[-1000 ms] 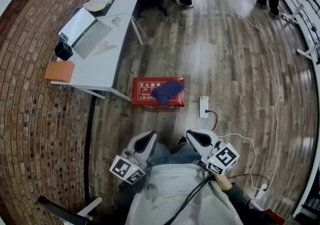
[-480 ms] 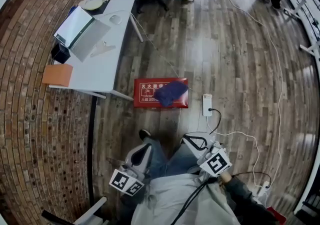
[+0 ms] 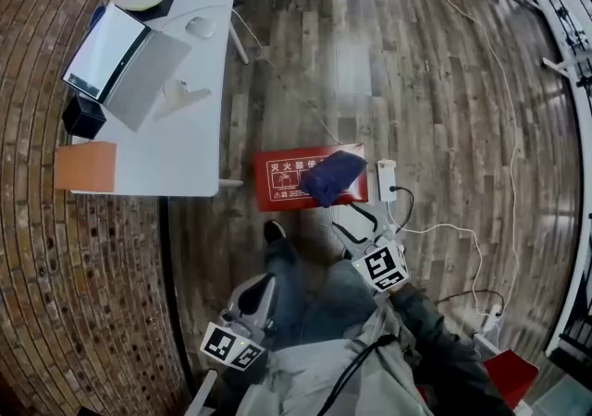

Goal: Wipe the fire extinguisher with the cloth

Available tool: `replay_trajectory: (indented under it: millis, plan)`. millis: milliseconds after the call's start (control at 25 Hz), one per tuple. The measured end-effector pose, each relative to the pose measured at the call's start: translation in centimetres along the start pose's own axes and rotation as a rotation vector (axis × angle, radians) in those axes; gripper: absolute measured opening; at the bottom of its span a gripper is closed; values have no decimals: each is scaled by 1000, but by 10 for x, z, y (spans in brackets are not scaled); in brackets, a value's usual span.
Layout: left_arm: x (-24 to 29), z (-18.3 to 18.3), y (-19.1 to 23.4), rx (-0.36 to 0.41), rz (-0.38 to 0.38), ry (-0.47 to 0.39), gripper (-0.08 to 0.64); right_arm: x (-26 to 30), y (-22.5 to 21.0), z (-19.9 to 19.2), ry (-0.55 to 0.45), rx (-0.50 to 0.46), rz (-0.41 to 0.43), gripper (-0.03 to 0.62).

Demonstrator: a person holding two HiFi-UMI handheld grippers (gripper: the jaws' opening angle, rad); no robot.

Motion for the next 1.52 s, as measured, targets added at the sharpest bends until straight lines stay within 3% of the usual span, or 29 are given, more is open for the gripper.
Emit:
replay_trajectory:
  millis: [120,280,400,480,600,760,920,1000,1160,1240,1320,1400,1520]
  plan:
    - [-10,16,46,-1,-4,55,5,68,-5,-21,142,-41,-58,242]
    - [-14,27,109,-3,10,105,5,163,-19,-69,353,-107,-68,242]
    - [-20,22,141,-37,14,162,5,200,-15,-106,500,-74,-74,242]
    - [-15,15,157,-54,-1,186,5,206,-16,-110,497,19,-92,210]
    - [2,1,185,-65,-4,216,5,219,-2,-98,470,121,-99,112]
    - [31,-26,218,-50,19,251,5,262,48,-72,437,59,6,101]
    - [45,-72,221,-132,20,300,5,281,80,-58,410,-47,122,101]
    - [59,-91,212,-151,-21,320,5,272,50,-66,380,-56,77,101]
    - [86,-111,197,-142,-73,322,5,222,-66,-97,340,75,-162,101]
    - [99,-115,193,-131,-66,311,5,189,-112,-116,369,152,-275,101]
    - [109,-114,193,-121,-25,284,5,167,-130,-131,370,221,-319,101]
    - [111,-110,195,-126,56,242,5,164,-114,-136,341,230,-282,97]
    - [112,-104,194,-150,173,196,5,176,-45,-126,330,119,-66,97]
Point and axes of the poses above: the fingertips, and each gripper's own axes: x forward along the fingers, y to its left, z out of its top, the point moved 5 cm from there along -x, backward along the fingers, and after that the axes turned 1 degree about -y, right-handed, at the moved point
